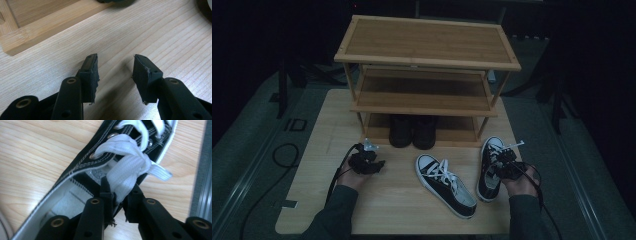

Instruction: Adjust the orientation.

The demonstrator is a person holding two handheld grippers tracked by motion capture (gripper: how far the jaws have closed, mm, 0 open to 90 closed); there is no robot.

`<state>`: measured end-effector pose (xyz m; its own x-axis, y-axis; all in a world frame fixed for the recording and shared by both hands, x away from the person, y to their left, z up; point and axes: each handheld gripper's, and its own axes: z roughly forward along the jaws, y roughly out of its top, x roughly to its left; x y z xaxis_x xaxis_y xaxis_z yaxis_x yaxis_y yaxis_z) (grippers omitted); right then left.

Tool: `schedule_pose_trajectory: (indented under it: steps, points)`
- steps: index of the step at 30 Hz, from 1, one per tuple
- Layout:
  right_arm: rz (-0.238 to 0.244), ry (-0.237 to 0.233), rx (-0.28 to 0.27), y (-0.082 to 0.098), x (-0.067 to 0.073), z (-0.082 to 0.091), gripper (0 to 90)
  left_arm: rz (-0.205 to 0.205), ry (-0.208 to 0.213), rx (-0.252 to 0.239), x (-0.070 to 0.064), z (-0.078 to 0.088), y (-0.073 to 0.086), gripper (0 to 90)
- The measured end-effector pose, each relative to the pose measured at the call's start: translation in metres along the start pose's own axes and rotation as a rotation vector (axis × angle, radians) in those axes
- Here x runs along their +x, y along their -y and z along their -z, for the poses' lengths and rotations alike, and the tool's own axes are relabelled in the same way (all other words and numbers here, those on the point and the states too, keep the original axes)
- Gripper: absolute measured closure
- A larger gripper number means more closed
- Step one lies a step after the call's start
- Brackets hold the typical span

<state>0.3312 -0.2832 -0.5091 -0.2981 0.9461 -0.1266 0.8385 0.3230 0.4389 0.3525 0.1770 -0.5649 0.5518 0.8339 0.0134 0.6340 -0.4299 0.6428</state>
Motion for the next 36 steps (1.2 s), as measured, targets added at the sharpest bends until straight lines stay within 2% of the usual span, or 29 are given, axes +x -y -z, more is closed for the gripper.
schedule_pose_trajectory:
  steps: [3, 8, 16, 22, 25, 36]
  points:
    - [-0.003, 0.013, 0.004, 0.004, -0.006, 0.004, 84.1, 0.001, -0.001, -0.001, 0.000, 0.000, 0.000, 56.0]
    - [0.001, 0.019, -0.024, 0.011, -0.010, 0.012, 85.0, 0.002, -0.001, -0.003, 0.000, 0.000, 0.000, 56.1]
    - [0.019, -0.003, -0.052, 0.016, -0.015, 0.021, 85.2, 0.001, 0.001, -0.002, 0.001, 0.000, 0.000, 56.4]
    - [0.046, -0.015, -0.068, 0.016, -0.015, 0.030, 85.2, 0.000, 0.000, -0.003, 0.001, 0.000, 0.000, 56.4]
    - [0.056, -0.038, -0.077, 0.016, -0.016, 0.032, 85.2, 0.000, 0.000, -0.003, 0.001, 0.000, 0.000, 56.4]
    - [0.129, -0.082, -0.097, 0.011, -0.007, 0.031, 85.2, -0.002, 0.003, -0.004, 0.002, 0.000, 0.000, 56.3]
